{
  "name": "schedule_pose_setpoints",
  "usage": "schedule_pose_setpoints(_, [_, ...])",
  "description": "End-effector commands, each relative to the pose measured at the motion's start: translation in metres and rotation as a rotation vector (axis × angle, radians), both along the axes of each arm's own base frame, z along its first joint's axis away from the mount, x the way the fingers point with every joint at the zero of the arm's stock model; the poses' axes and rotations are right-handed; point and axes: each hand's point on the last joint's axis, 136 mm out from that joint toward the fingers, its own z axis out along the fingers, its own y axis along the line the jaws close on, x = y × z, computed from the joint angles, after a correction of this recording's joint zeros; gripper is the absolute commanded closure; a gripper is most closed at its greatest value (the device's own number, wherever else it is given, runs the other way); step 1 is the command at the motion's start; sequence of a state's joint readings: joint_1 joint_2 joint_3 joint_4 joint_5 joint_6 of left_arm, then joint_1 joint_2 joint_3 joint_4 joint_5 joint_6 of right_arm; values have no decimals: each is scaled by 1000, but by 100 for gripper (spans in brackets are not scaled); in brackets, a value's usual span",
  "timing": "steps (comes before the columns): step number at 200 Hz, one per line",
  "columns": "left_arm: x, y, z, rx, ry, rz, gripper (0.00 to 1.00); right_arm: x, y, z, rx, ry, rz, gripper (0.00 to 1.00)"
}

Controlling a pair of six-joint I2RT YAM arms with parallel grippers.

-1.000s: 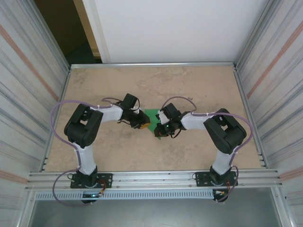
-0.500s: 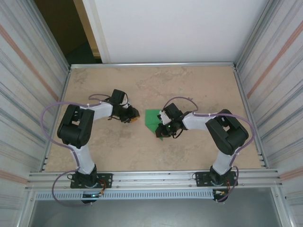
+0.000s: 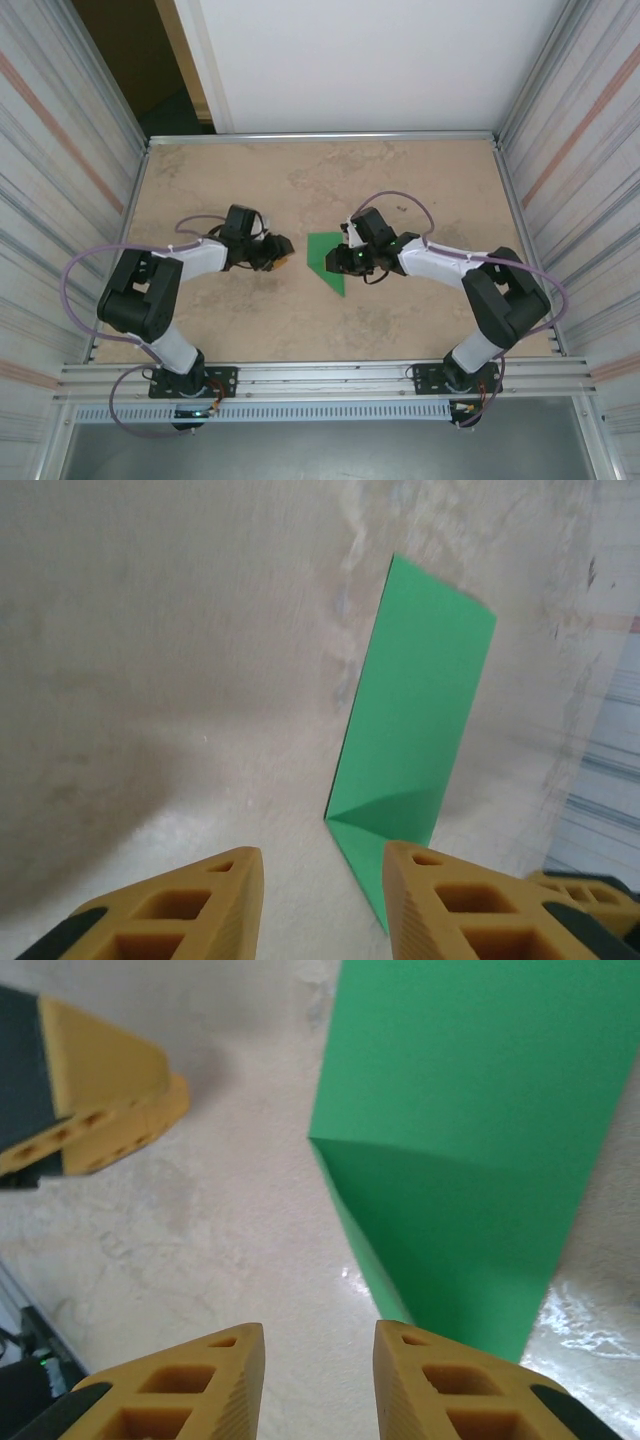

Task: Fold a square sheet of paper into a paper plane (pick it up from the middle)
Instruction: Fourth fold the wing at the center of the table.

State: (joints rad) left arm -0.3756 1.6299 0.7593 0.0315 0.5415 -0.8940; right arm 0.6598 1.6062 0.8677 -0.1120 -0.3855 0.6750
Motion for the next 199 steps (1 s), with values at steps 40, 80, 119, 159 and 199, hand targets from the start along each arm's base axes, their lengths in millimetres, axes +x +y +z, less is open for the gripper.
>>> schedule_pose_setpoints(40, [-7,-33,5,-86,-5,-31,63,17,-10,-31,-78,60,-71,70])
schedule_pose_setpoints(80, [-13,-45,-3,-94,20,-51,64,20,-15,-46,-99,94,-76,75])
schedule_pose_setpoints(119, [-17,-49,-12,-78,50,-53,64,16,-19,-58,-120,119,-78,78])
schedule_pose_setpoints(159, [-19,-51,-19,-60,80,-52,64,16,-23,-62,-128,130,-85,78])
schedule_pose_setpoints(199, [-16,-58,-21,-65,86,-66,68,16,-25,-63,-127,131,-87,79])
